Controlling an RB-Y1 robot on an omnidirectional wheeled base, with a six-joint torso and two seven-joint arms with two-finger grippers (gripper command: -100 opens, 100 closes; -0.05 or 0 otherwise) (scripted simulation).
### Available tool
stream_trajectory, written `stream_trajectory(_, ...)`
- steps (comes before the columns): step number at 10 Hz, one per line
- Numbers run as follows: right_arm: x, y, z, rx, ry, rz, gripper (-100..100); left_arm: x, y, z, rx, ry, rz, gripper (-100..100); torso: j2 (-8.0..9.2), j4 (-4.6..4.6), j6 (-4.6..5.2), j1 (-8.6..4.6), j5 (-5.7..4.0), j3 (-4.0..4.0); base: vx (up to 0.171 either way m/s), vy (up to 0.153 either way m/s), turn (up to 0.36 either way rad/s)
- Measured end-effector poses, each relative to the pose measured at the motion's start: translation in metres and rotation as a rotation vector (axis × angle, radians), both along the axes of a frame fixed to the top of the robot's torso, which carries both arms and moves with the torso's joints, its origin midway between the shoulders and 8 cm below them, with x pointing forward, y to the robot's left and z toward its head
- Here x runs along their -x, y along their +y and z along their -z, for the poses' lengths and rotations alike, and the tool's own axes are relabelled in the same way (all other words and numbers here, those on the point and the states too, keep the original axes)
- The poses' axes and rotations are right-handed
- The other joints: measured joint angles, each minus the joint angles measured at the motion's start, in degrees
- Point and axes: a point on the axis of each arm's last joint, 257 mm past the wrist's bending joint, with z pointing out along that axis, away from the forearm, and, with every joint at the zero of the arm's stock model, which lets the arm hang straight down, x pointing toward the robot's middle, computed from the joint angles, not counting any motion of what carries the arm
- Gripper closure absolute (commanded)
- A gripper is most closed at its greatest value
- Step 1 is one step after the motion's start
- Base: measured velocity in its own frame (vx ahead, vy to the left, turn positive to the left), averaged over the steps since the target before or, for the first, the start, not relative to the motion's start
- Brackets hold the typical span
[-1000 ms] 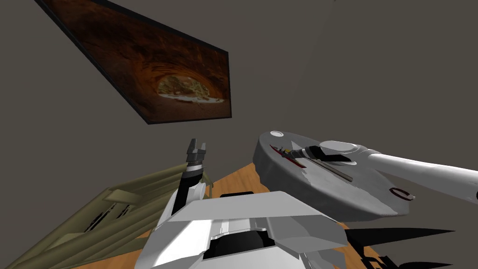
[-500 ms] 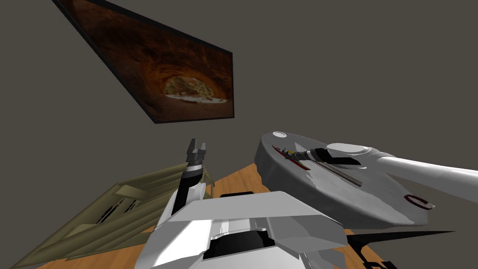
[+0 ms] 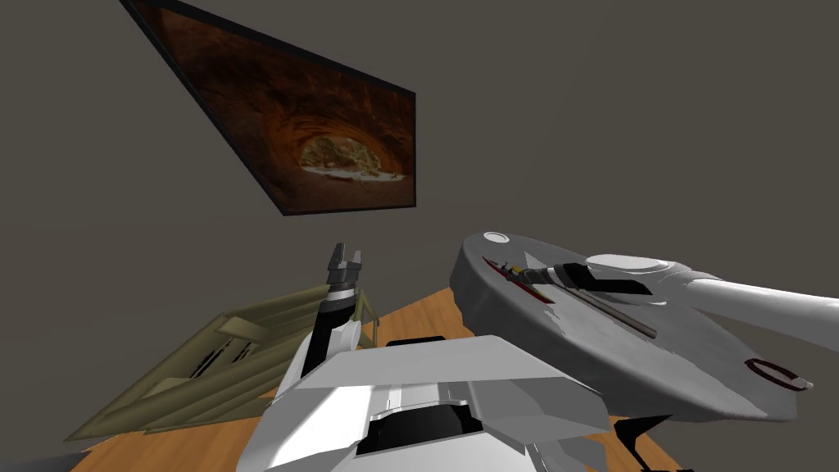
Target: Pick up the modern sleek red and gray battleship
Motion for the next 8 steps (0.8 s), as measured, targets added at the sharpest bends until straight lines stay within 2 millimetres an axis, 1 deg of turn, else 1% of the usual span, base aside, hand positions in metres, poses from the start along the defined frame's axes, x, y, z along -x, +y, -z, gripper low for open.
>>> stream_trajectory(1,0.004,-0.014,-0.006,0.022,-0.001,0.015,-100,0.0,0.0,0.0,0.0,0.0,0.0,0,-0.06,-0.01,-0.07,0.09,0.04,-0.03,0.014,0.032,0.13)
stream_trajectory(2,0.009,-0.02,-0.006,0.032,0.001,0.023,-100,0.0,0.0,0.0,0.0,0.0,0.0,0,-0.06,-0.04,-0.03,0.11,-0.01,-0.05,0.006,0.013,-0.014)
stream_trajectory(3,0.015,-0.023,-0.002,0.031,0.002,0.029,-100,0.0,0.0,0.0,0.0,0.0,0.0,0,-0.03,-0.05,-0.01,0.03,-0.07,-0.04,-0.002,0.007,-0.019)
stream_trajectory(4,0.016,-0.023,-0.002,0.019,-0.006,0.035,-100,0.0,0.0,0.0,0.0,0.0,0.0,0,-0.02,-0.04,-0.02,-0.01,-0.07,-0.03,0.006,0.041,0.204)
stream_trajectory(5,0.02,-0.033,-0.006,0.041,-0.005,0.046,-100,0.0,0.0,0.0,0.0,0.0,0.0,0,-0.06,-0.05,-0.09,0.11,-0.03,-0.06,0.011,0.037,0.155)
stream_trajectory(6,0.028,-0.042,-0.005,0.055,-0.001,0.058,-100,0.0,0.0,0.0,0.0,0.0,0.0,0,-0.08,-0.07,-0.04,0.09,-0.07,-0.08,0.008,0.013,-0.009)
stream_trajectory(7,0.03,-0.045,-0.005,0.05,-0.009,0.065,-100,0.0,0.0,0.0,0.0,0.0,0.0,0,-0.07,-0.07,-0.02,0.0,-0.11,-0.07,0.003,0.003,-0.029)
stream_trajectory(8,0.029,-0.045,-0.006,0.039,-0.02,0.073,-100,0.0,0.0,0.0,0.0,0.0,0.0,0,-0.06,-0.07,-0.03,-0.06,-0.12,-0.06,0.012,0.037,0.215)
